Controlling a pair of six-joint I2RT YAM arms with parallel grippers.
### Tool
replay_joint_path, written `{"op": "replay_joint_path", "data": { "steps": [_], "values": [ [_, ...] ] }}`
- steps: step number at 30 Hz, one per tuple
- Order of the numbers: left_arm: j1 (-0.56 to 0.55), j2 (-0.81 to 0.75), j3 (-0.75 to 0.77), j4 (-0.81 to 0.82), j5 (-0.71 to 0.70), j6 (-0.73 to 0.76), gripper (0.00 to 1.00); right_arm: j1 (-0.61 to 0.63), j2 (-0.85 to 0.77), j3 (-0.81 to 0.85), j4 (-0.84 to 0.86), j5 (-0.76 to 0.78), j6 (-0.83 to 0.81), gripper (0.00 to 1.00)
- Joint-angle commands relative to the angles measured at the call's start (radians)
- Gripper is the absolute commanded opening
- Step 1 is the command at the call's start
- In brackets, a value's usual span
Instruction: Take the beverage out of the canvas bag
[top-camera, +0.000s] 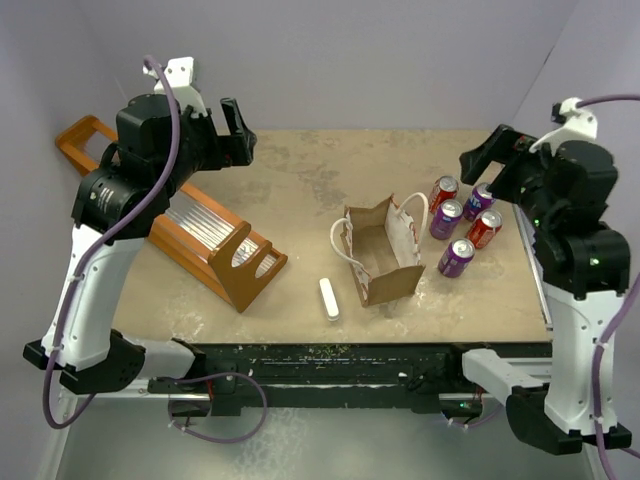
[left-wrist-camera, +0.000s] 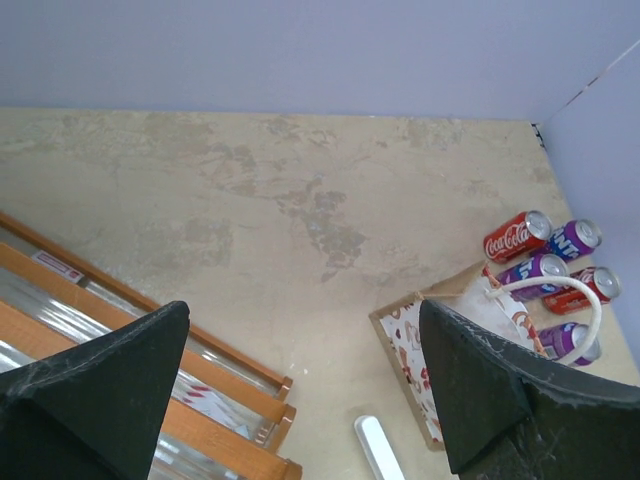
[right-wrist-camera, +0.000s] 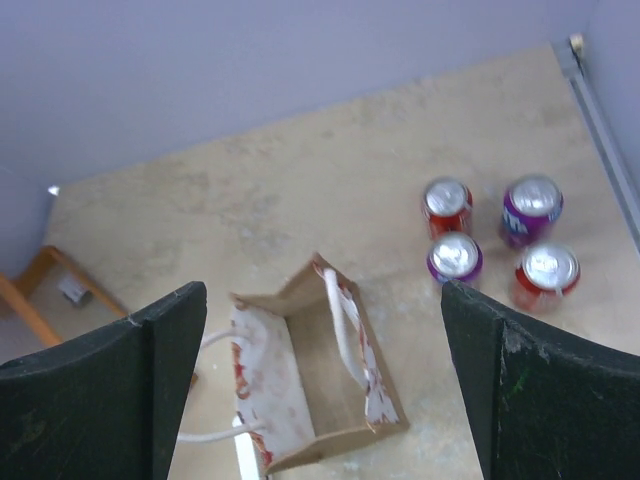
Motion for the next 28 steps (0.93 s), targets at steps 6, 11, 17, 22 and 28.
{"op": "replay_joint_path", "data": {
  "steps": [6, 11, 17, 22, 28],
  "values": [
    [0.006, -0.14, -0.002, 0.058, -0.135, 0.094, 0.99, 0.0, 0.083, 0.513, -0.214, -0.162, -0.055, 1.0],
    [0.006, -0.183, 0.02, 0.042, -0.166, 0.116, 0.99, 0.0, 0.08, 0.617, -0.229, -0.182, -0.025, 1.0],
    [0.006, -0.212, 0.029, -0.012, -0.191, 0.101, 0.99, 0.0, 0.05, 0.613, -0.227, -0.148, -0.005, 1.0],
    [0.006, -0.225, 0.027, -0.029, -0.205, 0.101, 0.99, 0.0, 0.056, 0.605, -0.252, -0.079, -0.001, 1.0],
    [0.006, -0.227, 0.021, -0.037, -0.198, 0.091, 0.99, -0.001, 0.066, 0.585, -0.28, -0.02, 0.018, 1.0]
  ]
}}
